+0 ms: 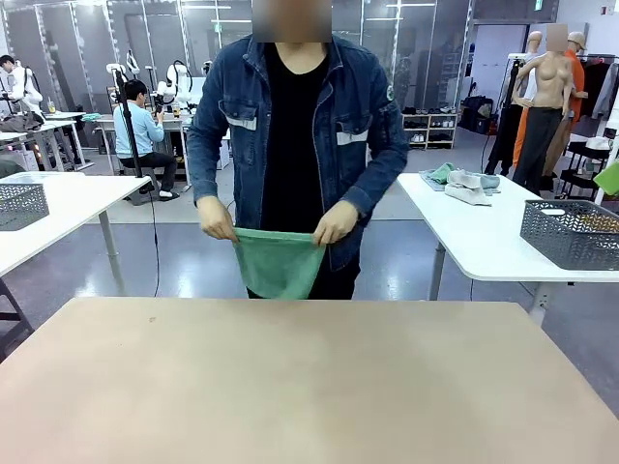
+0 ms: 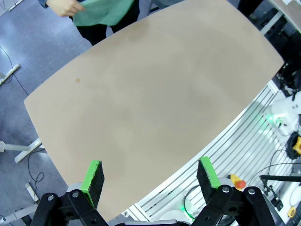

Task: Fold the towels and place them in the basket.
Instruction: When a person lays out a Towel with hook on the table, fold it in half twice.

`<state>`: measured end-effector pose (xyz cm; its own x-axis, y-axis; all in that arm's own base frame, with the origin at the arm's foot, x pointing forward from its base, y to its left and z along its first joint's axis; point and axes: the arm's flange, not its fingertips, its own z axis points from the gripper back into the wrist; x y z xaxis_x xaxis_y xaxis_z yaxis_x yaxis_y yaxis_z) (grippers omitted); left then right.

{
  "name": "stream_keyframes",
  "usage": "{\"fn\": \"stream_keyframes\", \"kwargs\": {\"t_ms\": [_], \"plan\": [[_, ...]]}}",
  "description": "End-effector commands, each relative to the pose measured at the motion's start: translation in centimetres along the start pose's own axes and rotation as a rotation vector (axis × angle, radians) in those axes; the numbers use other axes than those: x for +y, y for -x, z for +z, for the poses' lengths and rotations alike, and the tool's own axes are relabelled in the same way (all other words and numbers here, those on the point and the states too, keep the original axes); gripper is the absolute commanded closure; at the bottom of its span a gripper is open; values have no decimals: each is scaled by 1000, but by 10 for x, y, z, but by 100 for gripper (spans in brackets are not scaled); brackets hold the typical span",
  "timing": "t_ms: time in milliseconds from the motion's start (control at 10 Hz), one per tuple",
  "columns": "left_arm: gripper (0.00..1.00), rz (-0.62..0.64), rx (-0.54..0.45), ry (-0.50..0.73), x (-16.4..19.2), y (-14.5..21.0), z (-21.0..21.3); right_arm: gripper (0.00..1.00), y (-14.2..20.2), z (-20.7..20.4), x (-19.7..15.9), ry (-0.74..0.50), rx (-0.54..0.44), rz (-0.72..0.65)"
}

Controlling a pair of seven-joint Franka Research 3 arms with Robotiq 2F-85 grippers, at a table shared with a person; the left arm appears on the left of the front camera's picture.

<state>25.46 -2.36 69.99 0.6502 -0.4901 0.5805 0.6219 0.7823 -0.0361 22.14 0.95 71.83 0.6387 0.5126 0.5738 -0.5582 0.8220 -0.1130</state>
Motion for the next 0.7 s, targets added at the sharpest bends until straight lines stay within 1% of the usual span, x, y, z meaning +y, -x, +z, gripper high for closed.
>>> {"fn": "stream_keyframes", "kwargs": {"t_ms": [0,600], "plan": [[0,-11,1,-5,-1,-1,1,0,1,1,0,12,2,4],[0,-11,1,-5,-1,-1,1,0,1,1,0,12,2,4]]}}
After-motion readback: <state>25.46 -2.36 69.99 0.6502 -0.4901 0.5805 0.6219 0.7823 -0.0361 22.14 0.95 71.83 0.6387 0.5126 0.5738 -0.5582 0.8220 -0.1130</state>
